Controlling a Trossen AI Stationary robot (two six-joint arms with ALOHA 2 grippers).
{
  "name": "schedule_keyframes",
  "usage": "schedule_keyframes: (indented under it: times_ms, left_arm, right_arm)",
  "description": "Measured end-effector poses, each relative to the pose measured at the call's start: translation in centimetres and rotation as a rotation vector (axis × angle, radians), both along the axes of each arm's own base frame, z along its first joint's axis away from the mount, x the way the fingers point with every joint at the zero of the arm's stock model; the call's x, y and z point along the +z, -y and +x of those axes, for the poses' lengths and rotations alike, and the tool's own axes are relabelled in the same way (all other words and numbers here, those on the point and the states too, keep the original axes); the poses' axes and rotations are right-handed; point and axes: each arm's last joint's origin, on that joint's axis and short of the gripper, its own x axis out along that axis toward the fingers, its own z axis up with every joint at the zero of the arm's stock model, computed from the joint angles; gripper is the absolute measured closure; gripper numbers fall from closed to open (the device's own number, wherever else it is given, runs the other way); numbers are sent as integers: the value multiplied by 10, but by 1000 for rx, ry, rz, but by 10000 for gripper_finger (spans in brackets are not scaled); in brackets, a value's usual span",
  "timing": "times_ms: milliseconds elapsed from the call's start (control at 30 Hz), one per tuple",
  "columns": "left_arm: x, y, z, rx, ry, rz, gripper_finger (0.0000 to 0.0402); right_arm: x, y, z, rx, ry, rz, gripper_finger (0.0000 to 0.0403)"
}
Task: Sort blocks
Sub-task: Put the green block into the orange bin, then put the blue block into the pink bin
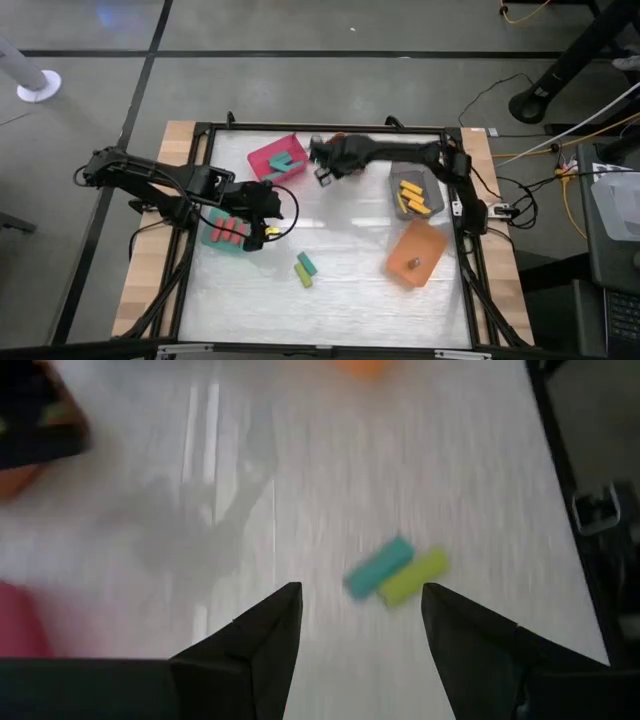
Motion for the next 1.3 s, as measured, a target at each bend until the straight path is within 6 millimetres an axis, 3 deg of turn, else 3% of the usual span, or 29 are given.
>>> schedule_keyframes:
  times_ms: [233, 333, 500, 667, 867, 1300]
  left_arm:
    - [-21, 2, 11, 10, 128, -28, 208]
    - [-37, 1, 12, 21, 140, -20, 208]
    - [-59, 0, 13, 46, 191, 29, 208]
    - [-79, -2, 14, 9, 237, 70, 208]
    - [-117, 3, 24, -90, 198, 60, 208]
    - [-179, 15, 56, -332, 134, 12, 208]
  right_arm:
    - [0, 62, -23, -1, -51, -2, 342]
    - [-2, 76, -28, -8, -40, 32, 334]
    - [-3, 89, -33, -22, 13, 123, 282]
    - [-3, 87, -33, -17, 17, 129, 246]
    - [-3, 78, -28, 5, 28, 154, 234]
    - [-3, 13, 1, 133, 47, 153, 233]
